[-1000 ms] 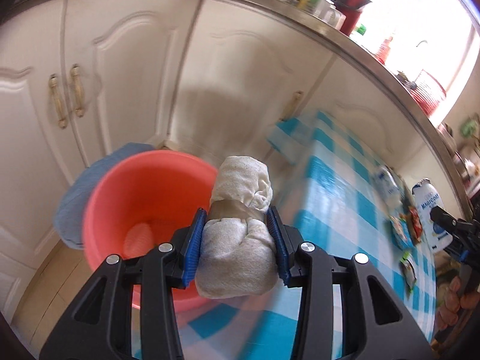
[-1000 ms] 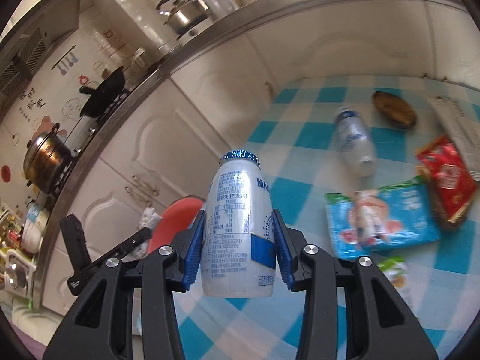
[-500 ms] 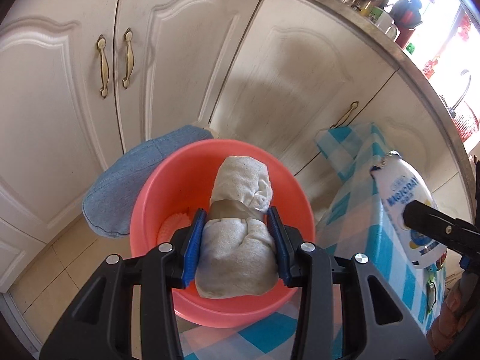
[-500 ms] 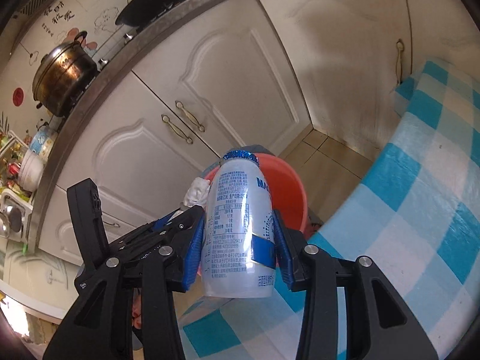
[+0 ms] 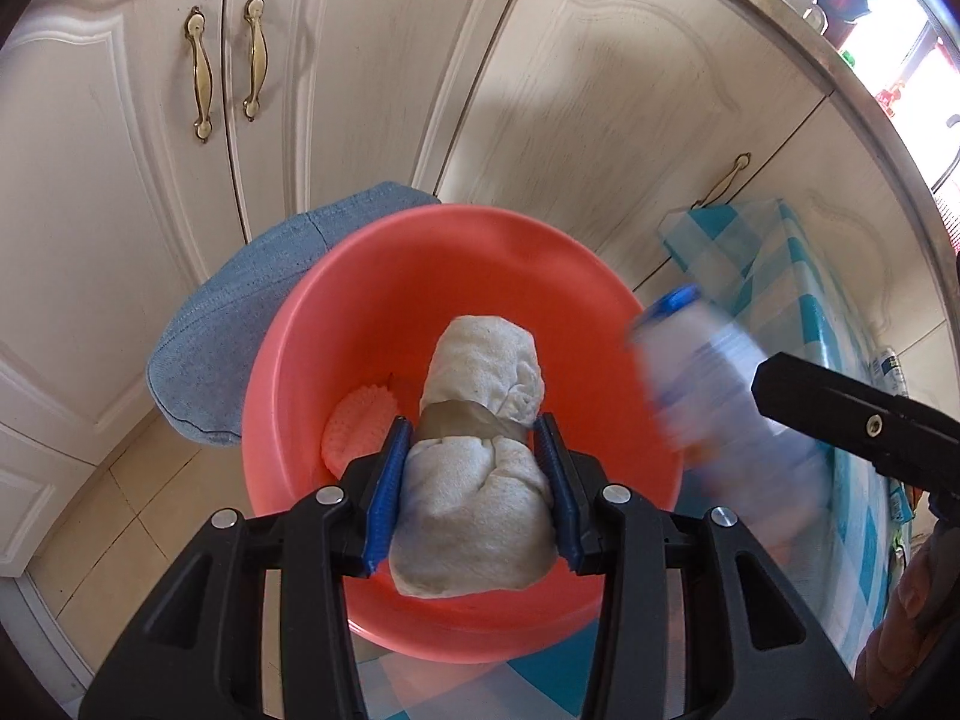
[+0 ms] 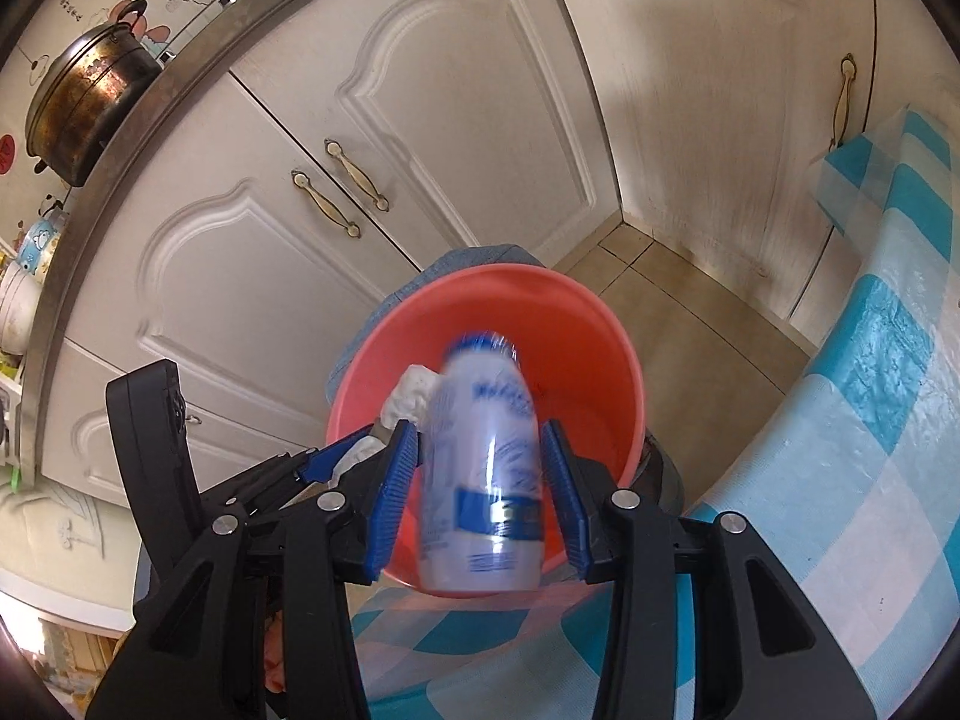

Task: Collect trash
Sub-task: 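Open both grippers to drop the cloth and bottle into the bucket, then move both grippers back to the table toward the brown lid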

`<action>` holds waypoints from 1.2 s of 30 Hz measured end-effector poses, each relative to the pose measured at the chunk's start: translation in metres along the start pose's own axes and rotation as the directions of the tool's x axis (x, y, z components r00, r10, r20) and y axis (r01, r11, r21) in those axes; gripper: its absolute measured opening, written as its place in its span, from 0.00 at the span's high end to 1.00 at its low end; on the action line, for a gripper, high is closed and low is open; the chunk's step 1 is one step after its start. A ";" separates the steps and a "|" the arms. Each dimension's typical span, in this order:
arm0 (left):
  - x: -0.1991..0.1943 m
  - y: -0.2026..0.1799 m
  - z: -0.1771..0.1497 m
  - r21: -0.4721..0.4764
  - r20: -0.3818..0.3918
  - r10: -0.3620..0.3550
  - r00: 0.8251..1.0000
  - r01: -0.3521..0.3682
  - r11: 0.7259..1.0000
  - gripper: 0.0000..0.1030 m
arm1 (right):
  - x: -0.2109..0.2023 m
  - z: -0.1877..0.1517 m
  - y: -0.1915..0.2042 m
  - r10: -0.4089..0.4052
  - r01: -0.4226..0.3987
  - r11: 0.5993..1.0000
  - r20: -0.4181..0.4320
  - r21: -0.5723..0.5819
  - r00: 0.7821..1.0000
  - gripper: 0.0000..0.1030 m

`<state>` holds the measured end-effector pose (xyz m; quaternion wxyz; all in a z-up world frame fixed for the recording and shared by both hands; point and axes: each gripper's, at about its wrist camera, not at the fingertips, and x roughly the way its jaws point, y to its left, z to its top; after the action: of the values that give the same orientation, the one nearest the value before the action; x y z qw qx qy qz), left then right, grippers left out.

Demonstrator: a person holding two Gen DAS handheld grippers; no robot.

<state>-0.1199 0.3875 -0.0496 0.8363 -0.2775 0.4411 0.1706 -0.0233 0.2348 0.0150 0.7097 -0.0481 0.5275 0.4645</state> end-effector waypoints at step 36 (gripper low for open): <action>-0.044 -0.035 -0.013 0.037 0.029 -0.076 0.997 0.075 0.997 0.15 | -0.116 -0.105 -0.040 -0.242 0.210 0.967 0.270 0.143 0.932 0.13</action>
<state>-0.1342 0.3500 -0.0084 0.8536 -0.2764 0.4203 0.1354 -0.0704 0.0832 0.0436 0.8285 -0.0012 0.4360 0.3514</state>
